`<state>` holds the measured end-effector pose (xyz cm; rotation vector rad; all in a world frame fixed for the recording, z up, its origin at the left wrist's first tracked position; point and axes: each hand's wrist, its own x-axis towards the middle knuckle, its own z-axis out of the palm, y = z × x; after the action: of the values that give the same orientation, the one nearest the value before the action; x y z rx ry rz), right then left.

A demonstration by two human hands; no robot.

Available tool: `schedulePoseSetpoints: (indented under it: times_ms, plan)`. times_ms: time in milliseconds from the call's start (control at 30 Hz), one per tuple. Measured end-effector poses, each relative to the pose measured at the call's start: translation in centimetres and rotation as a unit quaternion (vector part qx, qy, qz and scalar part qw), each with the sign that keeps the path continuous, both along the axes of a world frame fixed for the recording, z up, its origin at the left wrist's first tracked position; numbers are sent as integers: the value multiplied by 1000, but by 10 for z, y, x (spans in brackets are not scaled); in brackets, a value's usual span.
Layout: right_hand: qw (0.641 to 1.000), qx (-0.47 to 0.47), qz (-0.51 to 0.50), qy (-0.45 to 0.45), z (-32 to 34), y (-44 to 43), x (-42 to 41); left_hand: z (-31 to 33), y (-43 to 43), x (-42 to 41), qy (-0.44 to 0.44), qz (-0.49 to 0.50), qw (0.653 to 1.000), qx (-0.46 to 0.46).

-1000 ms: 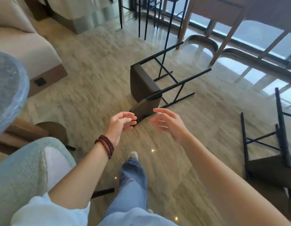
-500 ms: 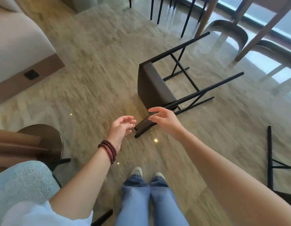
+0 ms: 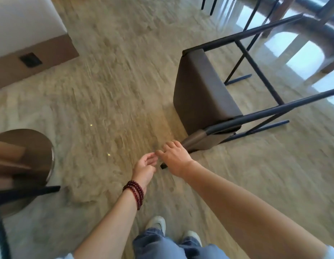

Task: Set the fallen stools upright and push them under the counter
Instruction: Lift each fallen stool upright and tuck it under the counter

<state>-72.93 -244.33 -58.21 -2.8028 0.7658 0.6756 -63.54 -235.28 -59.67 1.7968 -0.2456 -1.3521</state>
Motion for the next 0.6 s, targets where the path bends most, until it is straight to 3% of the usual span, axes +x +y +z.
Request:
schedulePoseSetpoints:
  times_ms: [133, 233, 433, 600]
  plan:
    - [983, -111, 56, 138, -32, 7, 26, -48, -3, -3, -1, -1, 1000, 18]
    - [965, -129, 77, 213, -38, 8, 41, -65, -7, -6, 27, -1, 1000, 6]
    - [982, -72, 64, 164, -26, -1, 36, -64, -16, -18, -31, -77, 996, 39]
    - [989, -54, 70, 118, 2, -11, 27, -37, -23, -30, -44, -102, 994, 1]
